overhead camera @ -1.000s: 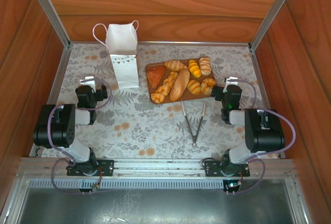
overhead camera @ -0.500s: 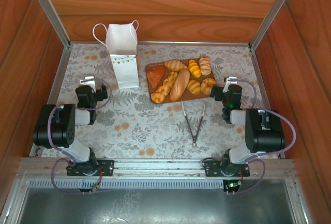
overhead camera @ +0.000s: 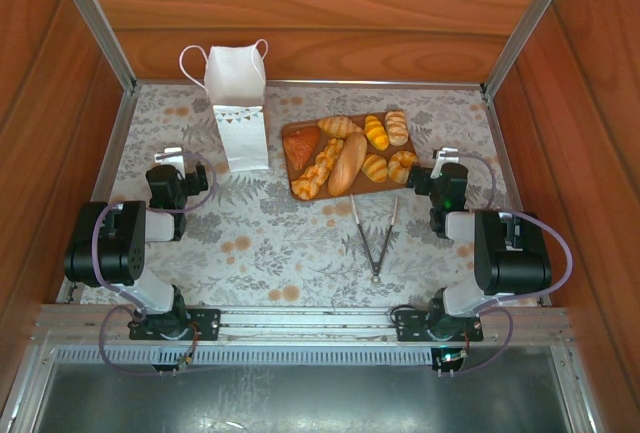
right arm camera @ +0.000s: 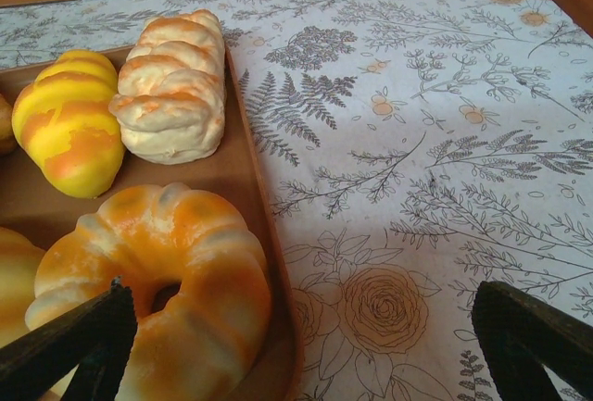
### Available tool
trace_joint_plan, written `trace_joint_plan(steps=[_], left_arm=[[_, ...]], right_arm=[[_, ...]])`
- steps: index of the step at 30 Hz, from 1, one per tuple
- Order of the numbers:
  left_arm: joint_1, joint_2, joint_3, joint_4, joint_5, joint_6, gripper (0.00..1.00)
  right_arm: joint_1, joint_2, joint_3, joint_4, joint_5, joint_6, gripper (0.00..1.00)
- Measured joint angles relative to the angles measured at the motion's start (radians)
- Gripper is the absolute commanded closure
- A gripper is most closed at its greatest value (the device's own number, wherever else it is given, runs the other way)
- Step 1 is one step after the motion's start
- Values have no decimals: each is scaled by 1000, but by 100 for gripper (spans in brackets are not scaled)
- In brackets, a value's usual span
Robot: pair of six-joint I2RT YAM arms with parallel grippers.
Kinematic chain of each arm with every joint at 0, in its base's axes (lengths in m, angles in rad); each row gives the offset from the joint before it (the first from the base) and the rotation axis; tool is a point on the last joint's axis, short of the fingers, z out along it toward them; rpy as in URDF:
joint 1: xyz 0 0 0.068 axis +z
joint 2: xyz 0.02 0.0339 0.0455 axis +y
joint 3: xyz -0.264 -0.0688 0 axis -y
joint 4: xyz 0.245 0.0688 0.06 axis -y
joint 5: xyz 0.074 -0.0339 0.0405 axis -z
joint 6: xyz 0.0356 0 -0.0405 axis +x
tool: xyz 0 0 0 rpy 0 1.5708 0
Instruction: Take the fake bread out of the paper bag
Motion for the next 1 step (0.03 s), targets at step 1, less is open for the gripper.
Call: trace_joint_plan(steps=[1], left_arm=[[0, 0, 0, 0, 0, 0, 0]], right_arm=[[0, 0, 0, 0, 0, 0, 0]])
